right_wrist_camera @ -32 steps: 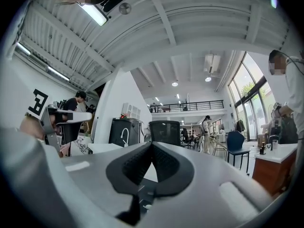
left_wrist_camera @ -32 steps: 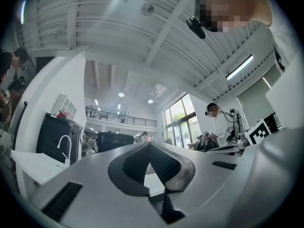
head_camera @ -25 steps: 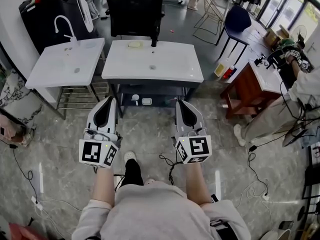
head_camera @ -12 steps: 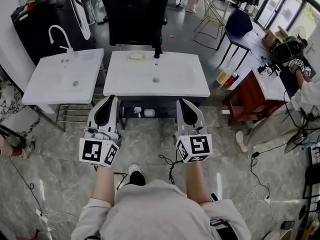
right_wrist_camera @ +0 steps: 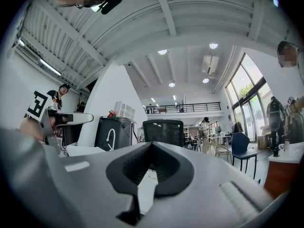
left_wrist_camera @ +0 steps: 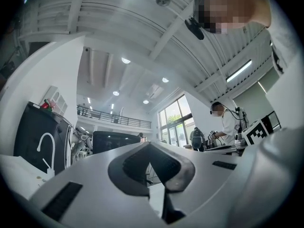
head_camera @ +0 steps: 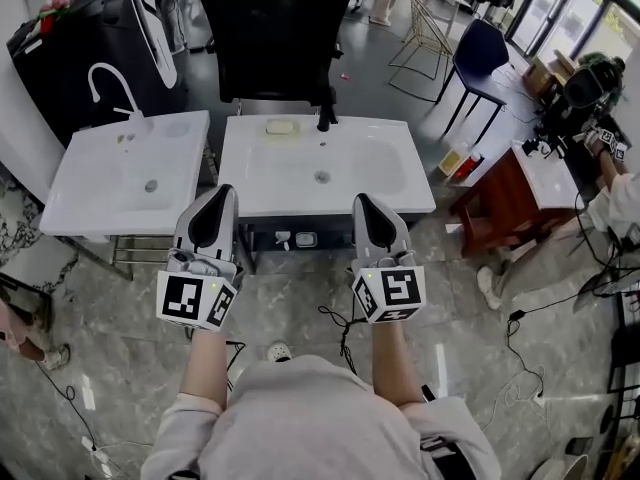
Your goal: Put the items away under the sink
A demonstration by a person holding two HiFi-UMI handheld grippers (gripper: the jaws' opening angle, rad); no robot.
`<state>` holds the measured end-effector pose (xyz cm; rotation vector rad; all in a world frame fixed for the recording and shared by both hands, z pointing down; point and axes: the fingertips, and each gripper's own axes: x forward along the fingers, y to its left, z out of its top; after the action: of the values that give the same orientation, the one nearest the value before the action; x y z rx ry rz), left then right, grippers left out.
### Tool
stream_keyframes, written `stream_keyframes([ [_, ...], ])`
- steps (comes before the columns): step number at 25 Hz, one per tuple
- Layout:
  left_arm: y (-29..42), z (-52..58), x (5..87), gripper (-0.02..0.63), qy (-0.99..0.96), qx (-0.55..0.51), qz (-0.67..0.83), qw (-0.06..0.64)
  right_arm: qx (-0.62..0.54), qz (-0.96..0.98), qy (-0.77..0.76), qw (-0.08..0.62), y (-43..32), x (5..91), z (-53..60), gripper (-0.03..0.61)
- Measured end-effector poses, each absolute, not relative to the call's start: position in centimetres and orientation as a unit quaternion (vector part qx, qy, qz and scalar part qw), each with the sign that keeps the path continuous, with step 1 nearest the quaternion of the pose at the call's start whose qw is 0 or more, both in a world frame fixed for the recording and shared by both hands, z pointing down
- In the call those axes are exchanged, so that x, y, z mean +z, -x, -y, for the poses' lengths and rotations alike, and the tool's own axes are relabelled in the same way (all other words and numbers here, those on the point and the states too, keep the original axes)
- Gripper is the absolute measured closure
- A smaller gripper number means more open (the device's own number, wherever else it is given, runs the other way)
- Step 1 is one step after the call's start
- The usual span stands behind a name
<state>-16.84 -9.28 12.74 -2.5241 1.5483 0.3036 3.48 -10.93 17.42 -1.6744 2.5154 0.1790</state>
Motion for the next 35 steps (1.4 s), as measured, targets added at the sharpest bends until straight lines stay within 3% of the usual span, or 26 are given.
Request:
stream_keyframes([
  [7,19.1,12.9,13.1,0.606,0.854,0.095,-0.504,0.093,0.049,-0.823,0.561,0.069,-1.0,18.0,14.3,0.566],
  [17,20.0,18.6,15.8,0.606,0.856,0.094,-0.505,0.057,0.040,-0.825,0.560,0.057,0.3,19.1,19.3,0.566],
  [35,20.1,31.9,13.7,0.606,0.813,0.094,-0.569,0.080,0.066,-0.869,0.488,0.047,1.0,17.2,36.9,0.566],
])
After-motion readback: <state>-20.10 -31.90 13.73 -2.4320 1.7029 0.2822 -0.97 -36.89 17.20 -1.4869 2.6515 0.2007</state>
